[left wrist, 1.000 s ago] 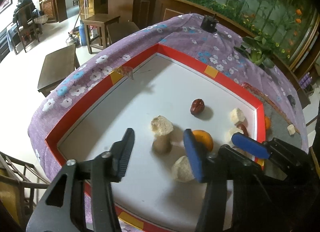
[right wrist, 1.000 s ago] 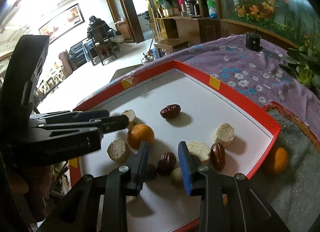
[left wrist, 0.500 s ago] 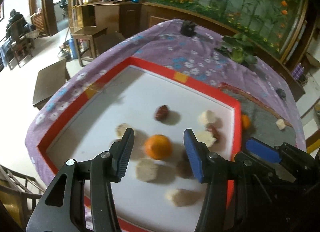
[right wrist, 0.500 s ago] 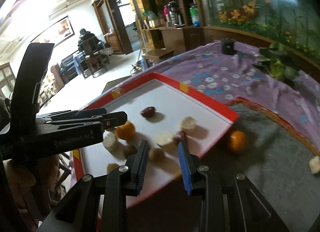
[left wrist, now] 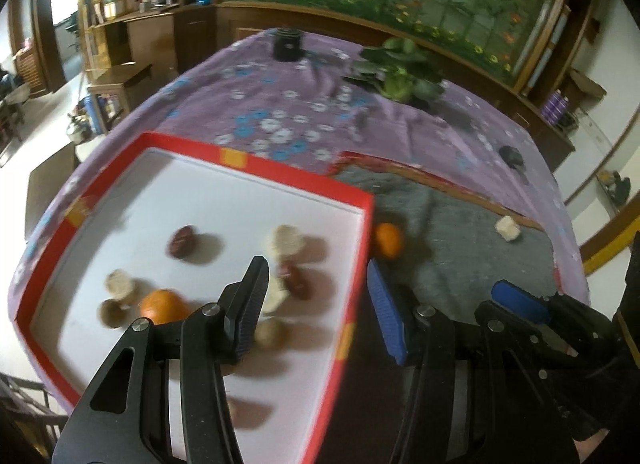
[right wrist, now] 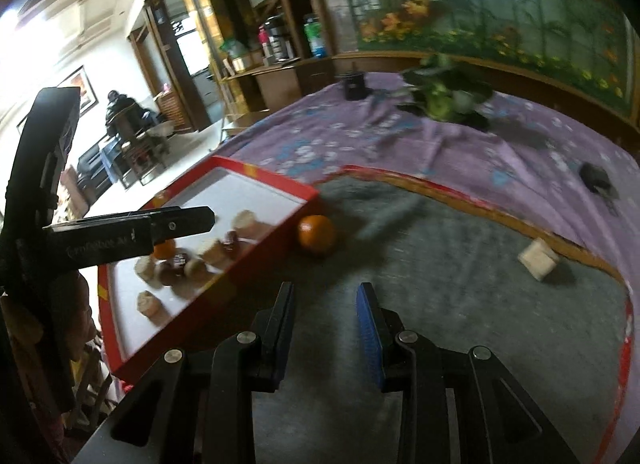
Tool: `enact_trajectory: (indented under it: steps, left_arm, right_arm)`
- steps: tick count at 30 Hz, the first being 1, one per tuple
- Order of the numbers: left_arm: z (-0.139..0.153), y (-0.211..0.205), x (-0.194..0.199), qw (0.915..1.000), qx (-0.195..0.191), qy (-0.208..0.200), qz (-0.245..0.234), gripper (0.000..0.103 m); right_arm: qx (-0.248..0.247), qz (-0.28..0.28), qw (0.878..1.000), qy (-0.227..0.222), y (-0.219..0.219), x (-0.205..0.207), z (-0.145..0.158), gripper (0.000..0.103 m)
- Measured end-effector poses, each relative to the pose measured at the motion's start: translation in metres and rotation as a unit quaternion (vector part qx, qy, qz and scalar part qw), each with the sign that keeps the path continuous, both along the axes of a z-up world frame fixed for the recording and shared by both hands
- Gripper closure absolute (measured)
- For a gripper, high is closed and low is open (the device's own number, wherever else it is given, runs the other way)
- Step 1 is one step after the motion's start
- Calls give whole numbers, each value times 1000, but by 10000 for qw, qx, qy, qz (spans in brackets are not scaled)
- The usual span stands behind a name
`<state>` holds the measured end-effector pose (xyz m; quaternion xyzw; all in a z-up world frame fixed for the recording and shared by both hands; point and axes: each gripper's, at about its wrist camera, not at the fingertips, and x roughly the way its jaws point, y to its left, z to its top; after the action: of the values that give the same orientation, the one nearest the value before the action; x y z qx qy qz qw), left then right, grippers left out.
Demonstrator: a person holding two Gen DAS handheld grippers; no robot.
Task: Organize fruits
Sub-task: 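Move both grippers back to the mat, the left gripper toward an orange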
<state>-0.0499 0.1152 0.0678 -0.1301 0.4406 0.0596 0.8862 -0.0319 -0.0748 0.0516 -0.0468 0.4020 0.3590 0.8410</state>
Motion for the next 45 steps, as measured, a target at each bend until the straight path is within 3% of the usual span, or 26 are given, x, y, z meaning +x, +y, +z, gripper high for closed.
enact_trajectory:
  steps: [7, 12, 18, 30, 45]
  left_arm:
    - [-1, -43, 29, 9969, -598, 199, -468, 52]
    - [-19, -58, 46, 9971, -614, 422, -163, 52]
    - [-40, -48, 65, 9934, -849, 616, 465, 52]
    - [-35, -62, 81, 9962, -324, 586, 555, 40]
    - [-50, -38, 70, 9932, -532, 723, 739, 40]
  right_arm:
    - [181, -277, 9994, 66, -35, 11, -2, 73]
    - [292, -406, 9987, 63, -57, 18, 0, 72]
    - [348, -552, 9978, 106, -83, 27, 0, 66]
    - [489, -851, 9948, 269, -119, 44, -12, 65]
    - [639, -839, 9938, 365, -126, 48, -16, 65]
